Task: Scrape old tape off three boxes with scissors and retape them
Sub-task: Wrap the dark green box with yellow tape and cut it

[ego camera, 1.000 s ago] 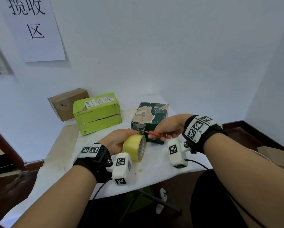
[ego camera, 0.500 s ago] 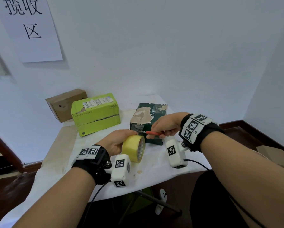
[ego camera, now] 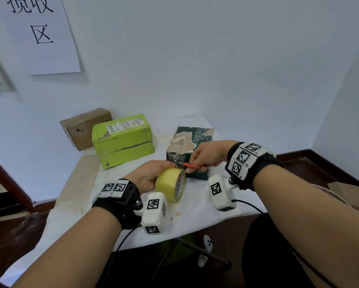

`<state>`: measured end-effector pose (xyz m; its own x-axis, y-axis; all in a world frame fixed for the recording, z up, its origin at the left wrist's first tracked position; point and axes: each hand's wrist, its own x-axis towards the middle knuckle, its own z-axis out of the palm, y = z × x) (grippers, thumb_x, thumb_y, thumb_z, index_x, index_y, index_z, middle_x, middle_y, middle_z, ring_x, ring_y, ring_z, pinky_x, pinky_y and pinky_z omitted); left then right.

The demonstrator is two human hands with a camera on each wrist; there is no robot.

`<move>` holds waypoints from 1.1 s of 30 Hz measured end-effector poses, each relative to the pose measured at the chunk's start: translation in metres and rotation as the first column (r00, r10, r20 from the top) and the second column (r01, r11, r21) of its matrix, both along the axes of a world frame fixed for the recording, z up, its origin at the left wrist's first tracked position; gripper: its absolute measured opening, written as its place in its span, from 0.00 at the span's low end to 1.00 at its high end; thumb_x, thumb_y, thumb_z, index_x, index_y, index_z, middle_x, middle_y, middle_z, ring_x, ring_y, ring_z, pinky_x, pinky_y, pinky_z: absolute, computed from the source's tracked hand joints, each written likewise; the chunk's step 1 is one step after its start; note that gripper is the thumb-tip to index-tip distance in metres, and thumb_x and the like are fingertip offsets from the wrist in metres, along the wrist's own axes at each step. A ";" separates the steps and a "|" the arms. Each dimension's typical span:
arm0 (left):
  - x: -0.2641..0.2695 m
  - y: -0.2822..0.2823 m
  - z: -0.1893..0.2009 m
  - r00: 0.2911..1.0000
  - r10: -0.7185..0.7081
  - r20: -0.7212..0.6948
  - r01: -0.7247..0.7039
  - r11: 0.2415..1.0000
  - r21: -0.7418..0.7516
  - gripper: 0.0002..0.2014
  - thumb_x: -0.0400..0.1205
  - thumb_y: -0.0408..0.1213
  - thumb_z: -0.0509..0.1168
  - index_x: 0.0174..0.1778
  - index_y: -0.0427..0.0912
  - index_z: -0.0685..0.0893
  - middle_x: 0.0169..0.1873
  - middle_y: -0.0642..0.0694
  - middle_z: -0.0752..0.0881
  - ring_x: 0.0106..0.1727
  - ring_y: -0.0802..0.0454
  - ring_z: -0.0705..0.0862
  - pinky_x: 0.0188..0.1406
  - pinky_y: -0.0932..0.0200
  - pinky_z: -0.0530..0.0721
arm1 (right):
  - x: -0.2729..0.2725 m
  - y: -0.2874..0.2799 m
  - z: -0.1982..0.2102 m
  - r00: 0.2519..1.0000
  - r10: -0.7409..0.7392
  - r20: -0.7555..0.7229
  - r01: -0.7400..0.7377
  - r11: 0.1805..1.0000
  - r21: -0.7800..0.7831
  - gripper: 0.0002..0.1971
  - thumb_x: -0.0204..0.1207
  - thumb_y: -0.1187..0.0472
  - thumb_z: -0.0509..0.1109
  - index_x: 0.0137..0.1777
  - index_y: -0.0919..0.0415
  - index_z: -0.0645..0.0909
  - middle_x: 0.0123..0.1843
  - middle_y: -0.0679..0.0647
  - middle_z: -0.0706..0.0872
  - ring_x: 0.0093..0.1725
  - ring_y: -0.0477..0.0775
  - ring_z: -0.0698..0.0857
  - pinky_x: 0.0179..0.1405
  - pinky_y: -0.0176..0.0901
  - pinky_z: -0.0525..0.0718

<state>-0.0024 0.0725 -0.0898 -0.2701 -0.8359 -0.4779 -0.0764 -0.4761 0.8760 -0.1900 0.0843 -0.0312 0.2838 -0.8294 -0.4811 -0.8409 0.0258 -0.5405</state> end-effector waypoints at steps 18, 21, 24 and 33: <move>0.024 0.000 0.020 0.965 -0.018 0.263 0.077 0.973 -0.216 0.02 0.80 0.30 0.68 0.46 0.35 0.85 0.41 0.38 0.88 0.37 0.47 0.86 0.37 0.57 0.86 | -0.007 0.016 -0.006 0.994 -0.012 0.108 -0.017 0.963 0.269 0.16 0.76 0.42 0.68 0.42 0.55 0.77 0.26 0.48 0.74 0.17 0.41 0.61 0.14 0.30 0.57; 0.028 -0.004 0.022 0.934 -0.017 0.357 0.127 0.949 -0.287 0.02 0.80 0.32 0.70 0.41 0.39 0.85 0.40 0.40 0.86 0.40 0.46 0.83 0.44 0.54 0.80 | -0.015 0.020 -0.003 0.909 -0.028 0.415 -0.035 0.989 0.144 0.10 0.80 0.50 0.66 0.45 0.56 0.80 0.26 0.48 0.76 0.19 0.41 0.65 0.16 0.29 0.60; 0.023 -0.001 0.026 0.888 -0.083 0.453 0.231 0.931 -0.282 0.03 0.79 0.33 0.71 0.40 0.42 0.85 0.37 0.44 0.86 0.40 0.49 0.82 0.39 0.58 0.78 | -0.021 0.023 0.000 0.761 -0.122 0.637 0.199 0.979 -0.051 0.10 0.79 0.51 0.69 0.52 0.58 0.82 0.30 0.51 0.82 0.20 0.42 0.67 0.20 0.31 0.64; 0.019 0.002 0.030 0.875 -0.175 0.452 0.311 0.918 -0.247 0.04 0.80 0.30 0.69 0.39 0.41 0.85 0.38 0.44 0.86 0.39 0.49 0.82 0.40 0.59 0.79 | -0.011 0.016 -0.023 0.862 -0.172 0.478 0.355 0.877 -0.325 0.16 0.74 0.69 0.72 0.59 0.55 0.80 0.49 0.55 0.86 0.28 0.47 0.83 0.28 0.32 0.82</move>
<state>0.0165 0.0742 -0.0598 -0.3189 -0.8903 -0.3250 -0.5406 -0.1108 0.8340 -0.2007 0.1001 -0.0545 0.1243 -0.9922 0.0121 -0.5194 -0.0754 -0.8512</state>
